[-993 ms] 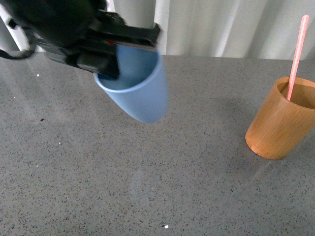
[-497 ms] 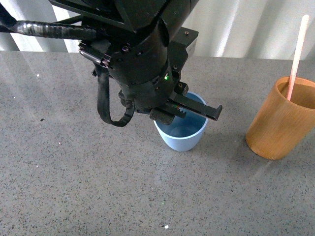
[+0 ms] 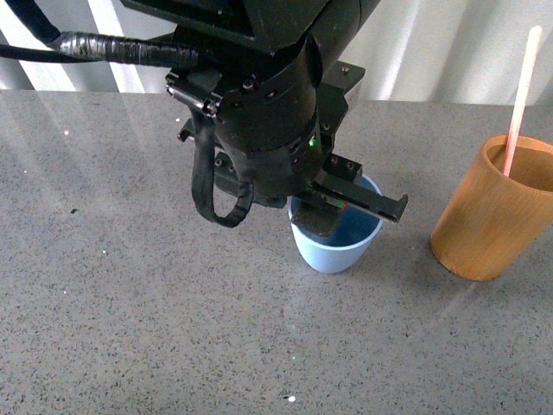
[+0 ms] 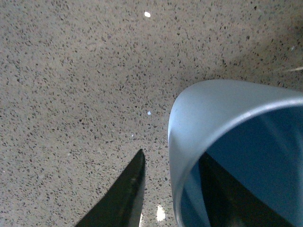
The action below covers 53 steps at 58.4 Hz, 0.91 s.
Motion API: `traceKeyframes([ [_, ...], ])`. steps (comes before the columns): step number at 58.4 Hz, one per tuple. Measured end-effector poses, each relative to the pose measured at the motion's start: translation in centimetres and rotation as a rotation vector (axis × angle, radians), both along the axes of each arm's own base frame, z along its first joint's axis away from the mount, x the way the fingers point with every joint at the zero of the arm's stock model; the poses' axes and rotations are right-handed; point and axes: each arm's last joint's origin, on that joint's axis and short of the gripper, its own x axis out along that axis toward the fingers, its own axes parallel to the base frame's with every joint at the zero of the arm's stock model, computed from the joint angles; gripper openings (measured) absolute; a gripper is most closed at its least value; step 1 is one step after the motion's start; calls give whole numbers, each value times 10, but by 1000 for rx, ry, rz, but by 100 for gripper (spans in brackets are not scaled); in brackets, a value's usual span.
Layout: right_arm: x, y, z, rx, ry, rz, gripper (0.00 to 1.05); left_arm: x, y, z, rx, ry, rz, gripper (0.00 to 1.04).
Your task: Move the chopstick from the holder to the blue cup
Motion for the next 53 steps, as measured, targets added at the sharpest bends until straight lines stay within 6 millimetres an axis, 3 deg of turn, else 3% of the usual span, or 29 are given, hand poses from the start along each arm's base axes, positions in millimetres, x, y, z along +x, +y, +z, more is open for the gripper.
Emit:
traceKeyframes([
  [13,0,0,0,0,0,0,95,7,0,31,-59,-21,8,72],
  [20,0,0,0,0,0,0,95,11,9,56,-98,-71,27,99],
  [27,0,0,0,0,0,0,95,16,25,77,-117,-175,85,97],
  [35,0,0,0,0,0,0,95,11,63,113,-183,-450,219,98],
  [40,0,0,0,0,0,0,95,-7,95,138,-234,-703,320,98],
  [45,0,0,0,0,0,0,95,-37,126,155,-311,-920,405,98],
  [49,0,0,0,0,0,0,95,-70,148,153,-342,-1027,456,98],
  [53,0,0,0,0,0,0,95,-81,155,146,-328,-1028,475,98],
])
